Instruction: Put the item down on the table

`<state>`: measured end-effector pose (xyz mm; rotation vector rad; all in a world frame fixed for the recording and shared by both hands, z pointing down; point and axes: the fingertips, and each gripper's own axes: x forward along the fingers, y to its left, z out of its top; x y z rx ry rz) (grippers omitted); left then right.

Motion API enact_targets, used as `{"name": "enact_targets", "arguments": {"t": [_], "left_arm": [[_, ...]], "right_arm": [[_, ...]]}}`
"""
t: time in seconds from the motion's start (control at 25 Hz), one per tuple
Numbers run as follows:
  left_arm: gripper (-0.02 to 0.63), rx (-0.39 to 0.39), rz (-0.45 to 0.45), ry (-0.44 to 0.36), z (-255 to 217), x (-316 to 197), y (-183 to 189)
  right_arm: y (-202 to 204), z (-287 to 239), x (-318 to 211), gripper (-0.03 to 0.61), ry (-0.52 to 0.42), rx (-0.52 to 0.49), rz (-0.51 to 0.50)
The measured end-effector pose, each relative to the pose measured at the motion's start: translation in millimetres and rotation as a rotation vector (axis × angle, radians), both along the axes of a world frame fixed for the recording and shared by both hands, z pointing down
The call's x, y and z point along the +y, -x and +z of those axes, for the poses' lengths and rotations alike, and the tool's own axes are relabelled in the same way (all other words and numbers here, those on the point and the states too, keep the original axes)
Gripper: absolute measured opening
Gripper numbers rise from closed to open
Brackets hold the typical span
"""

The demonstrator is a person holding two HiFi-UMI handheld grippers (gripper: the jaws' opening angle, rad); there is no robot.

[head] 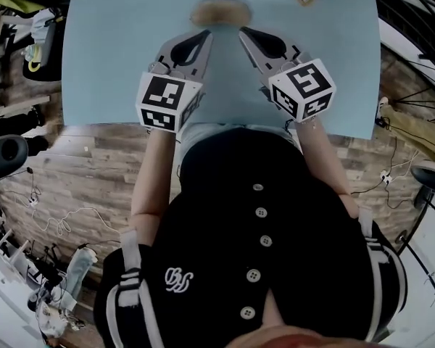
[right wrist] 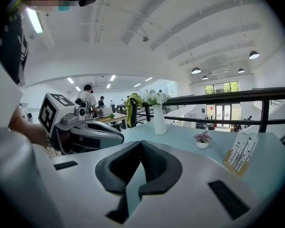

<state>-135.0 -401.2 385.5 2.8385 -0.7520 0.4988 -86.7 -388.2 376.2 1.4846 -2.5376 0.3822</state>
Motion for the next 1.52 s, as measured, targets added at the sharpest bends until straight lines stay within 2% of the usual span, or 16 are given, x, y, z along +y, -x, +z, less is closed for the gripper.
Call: {"name": "enact_targets", "arguments": {"t": [0.12, 0.28, 0.44, 0.72, 1.52], "left_arm": [[0.009, 0.008, -0.036, 0.047, 7.1, 4.4, 1.5], [0.009, 0.022, -0.08, 0.102, 14.2, 8.4, 6.9], [0.009, 0.039, -0.073, 0.145, 21.3, 15.6, 2.0], [0.009, 0.004, -0.042, 0.15, 32.3, 21.8, -5.2], [0.009, -0.015, -0.031, 0.169, 40.1, 18.8, -10.4]], "right_arm": [[2.8, -3.6, 3.4, 0.009, -0.025, -0.033, 0.011], [13.6, -0.9, 7.6, 0.009, -0.015, -0.025, 0.001], [18.4, 7.6, 10.2, 0.009, 0.005, -0.02, -0.025], [17.3, 16.2, 11.8, 0.009, 0.033, -0.027, -0.031], [11.4, 27.7, 10.1, 0.009, 0.073, -0.039, -0.045]]}}
